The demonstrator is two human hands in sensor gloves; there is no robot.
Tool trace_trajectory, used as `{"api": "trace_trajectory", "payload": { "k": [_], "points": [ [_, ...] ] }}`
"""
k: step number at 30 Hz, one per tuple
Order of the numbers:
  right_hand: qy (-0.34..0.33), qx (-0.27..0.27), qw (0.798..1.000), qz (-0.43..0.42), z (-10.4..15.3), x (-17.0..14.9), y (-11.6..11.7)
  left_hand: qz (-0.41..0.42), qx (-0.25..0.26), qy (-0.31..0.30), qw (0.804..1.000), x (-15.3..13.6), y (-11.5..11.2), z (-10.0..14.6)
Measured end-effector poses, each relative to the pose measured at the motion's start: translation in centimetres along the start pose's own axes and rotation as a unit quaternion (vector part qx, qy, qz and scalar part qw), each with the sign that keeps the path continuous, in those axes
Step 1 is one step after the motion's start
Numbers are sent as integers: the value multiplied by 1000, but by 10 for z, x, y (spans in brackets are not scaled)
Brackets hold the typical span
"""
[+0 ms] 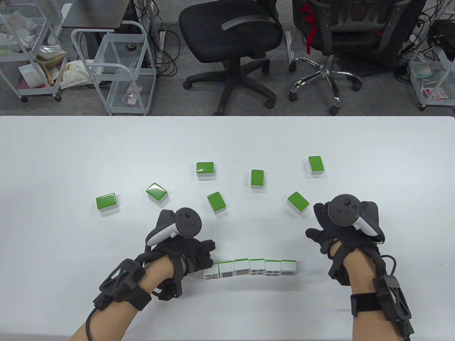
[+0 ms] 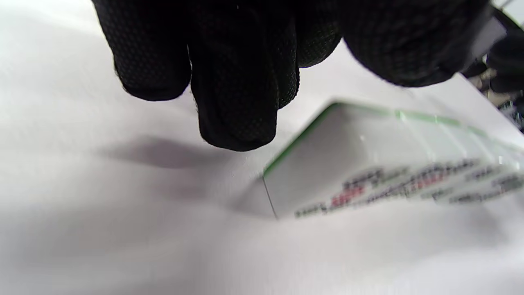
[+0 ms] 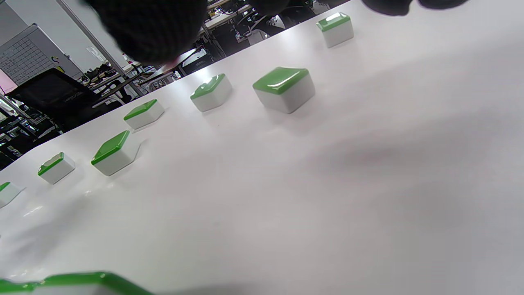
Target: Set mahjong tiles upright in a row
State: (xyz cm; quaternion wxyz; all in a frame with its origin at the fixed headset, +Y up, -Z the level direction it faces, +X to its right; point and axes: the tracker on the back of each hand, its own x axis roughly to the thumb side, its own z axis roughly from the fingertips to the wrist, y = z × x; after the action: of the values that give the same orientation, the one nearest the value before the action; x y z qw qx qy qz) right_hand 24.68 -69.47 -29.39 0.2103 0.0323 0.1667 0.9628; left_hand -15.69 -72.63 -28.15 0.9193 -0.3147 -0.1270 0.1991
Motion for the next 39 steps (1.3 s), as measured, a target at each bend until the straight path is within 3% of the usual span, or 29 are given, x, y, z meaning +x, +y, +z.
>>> {"api": "trace_trajectory", "payload": {
  "k": [3, 7, 11, 17, 23, 25, 31, 35, 39],
  "points": [
    [-1, 0, 1000, 0, 0, 0, 0, 18, 73, 25, 997, -14, 27, 13],
    [-1, 0, 1000, 2, 0, 1, 0, -54, 184, 100, 976, -45, 63, 32],
    [1, 1, 1000, 4, 0, 1, 1, -121, 230, 179, 949, -82, 86, 41],
    [5, 4, 1000, 6, 0, 1, 2, -169, 231, 272, 919, -131, 100, 41],
    [8, 7, 1000, 9, 1, 2, 3, -168, 205, 323, 909, -163, 100, 20],
    [8, 8, 1000, 9, 2, 3, 4, -168, 205, 357, 896, -173, 100, 11],
    [11, 11, 1000, 14, 2, 4, 4, -154, 195, 415, 875, -190, 97, -10],
    [12, 8, 1000, 17, 2, 5, 3, -203, 216, 428, 854, -186, 98, -22],
    [12, 10, 1000, 18, 2, 4, 3, -216, 210, 441, 846, -184, 94, -30]
  ]
}}
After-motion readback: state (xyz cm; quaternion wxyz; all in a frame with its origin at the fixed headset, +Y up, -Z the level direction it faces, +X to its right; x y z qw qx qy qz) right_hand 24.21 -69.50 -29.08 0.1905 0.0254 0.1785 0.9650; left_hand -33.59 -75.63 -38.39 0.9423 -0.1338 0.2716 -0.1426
